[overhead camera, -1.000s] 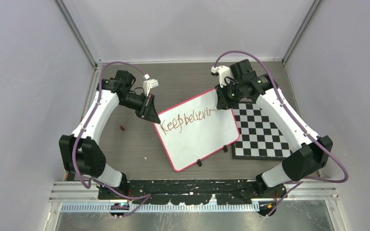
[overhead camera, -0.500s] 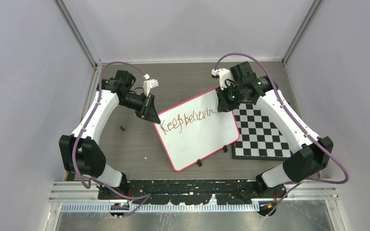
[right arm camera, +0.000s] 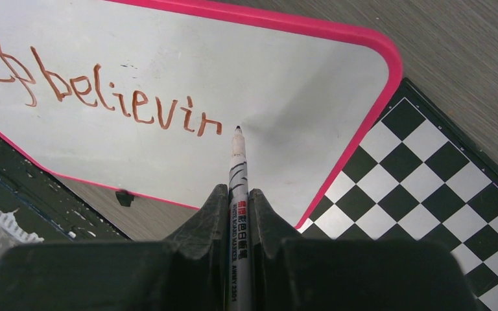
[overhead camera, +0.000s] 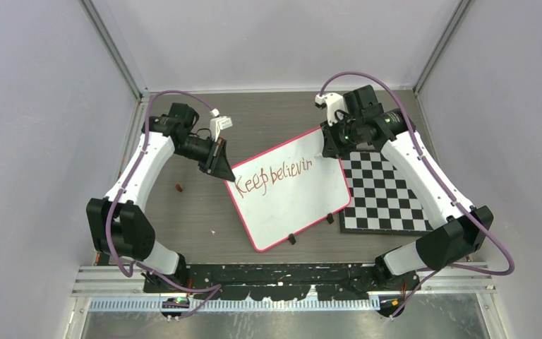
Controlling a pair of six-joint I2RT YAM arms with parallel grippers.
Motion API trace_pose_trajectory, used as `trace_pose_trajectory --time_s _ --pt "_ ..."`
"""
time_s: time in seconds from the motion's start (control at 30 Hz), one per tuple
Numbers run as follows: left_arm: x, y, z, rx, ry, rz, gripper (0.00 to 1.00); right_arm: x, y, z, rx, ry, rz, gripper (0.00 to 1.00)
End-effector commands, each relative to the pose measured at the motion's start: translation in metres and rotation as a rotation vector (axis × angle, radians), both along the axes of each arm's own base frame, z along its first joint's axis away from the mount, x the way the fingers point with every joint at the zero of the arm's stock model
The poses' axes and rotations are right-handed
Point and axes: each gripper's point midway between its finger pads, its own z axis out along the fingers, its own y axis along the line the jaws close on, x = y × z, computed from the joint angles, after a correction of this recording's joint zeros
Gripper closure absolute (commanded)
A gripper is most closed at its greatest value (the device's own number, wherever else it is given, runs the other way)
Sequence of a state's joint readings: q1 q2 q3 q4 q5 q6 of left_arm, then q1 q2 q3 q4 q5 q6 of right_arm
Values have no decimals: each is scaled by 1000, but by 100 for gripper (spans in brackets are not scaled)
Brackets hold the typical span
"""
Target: Write a sentence on the whiteboard
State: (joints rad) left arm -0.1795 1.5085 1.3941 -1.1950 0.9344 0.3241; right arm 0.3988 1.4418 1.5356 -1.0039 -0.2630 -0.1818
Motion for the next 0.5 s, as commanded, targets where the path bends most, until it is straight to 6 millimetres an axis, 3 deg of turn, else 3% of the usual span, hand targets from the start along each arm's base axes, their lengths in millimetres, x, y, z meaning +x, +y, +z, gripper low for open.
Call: trace_pose_trajectory --time_s 0.0,0.47 --pt "3 3 1 34 -46 1 100 15 -2 14 -9 -63 -20 100" --pt "2 3 -1 37 -46 -3 100 22 6 15 24 -67 -17 100"
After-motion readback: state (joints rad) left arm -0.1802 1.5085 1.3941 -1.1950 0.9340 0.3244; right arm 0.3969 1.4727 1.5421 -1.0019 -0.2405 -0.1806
